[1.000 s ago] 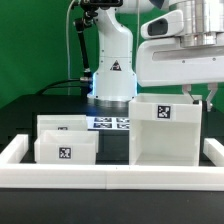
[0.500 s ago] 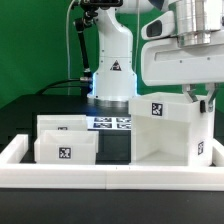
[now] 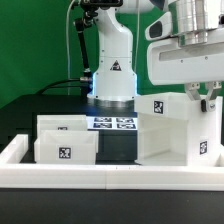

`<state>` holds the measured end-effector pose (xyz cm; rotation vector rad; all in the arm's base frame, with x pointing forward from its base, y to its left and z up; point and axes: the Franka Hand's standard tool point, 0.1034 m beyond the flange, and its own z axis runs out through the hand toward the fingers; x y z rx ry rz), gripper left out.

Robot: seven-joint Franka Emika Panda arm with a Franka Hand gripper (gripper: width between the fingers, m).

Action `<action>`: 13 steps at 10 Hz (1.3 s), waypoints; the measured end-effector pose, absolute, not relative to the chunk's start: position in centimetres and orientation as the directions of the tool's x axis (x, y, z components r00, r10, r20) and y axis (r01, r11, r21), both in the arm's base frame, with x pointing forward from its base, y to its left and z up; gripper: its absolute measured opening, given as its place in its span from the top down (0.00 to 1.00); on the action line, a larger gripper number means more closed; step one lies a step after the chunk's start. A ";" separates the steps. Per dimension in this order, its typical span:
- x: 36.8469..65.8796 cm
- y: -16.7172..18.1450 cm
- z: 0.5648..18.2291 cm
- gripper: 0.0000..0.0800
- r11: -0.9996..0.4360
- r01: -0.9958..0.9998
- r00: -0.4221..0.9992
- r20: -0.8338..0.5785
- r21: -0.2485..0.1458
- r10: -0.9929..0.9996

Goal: Assemble drawer

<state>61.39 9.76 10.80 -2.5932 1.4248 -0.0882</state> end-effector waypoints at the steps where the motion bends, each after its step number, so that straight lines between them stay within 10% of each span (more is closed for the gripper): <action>1: 61.7 9.4 10.8 0.95 -0.480 -0.856 0.498 -0.055 -0.190 -0.866; 13: 64.7 9.4 10.1 0.95 -0.119 -0.990 0.132 -0.208 -0.076 -0.969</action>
Offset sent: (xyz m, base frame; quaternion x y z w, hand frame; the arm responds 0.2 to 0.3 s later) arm 0.0339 -0.0158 0.0013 0.0117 -0.0039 0.1586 0.9873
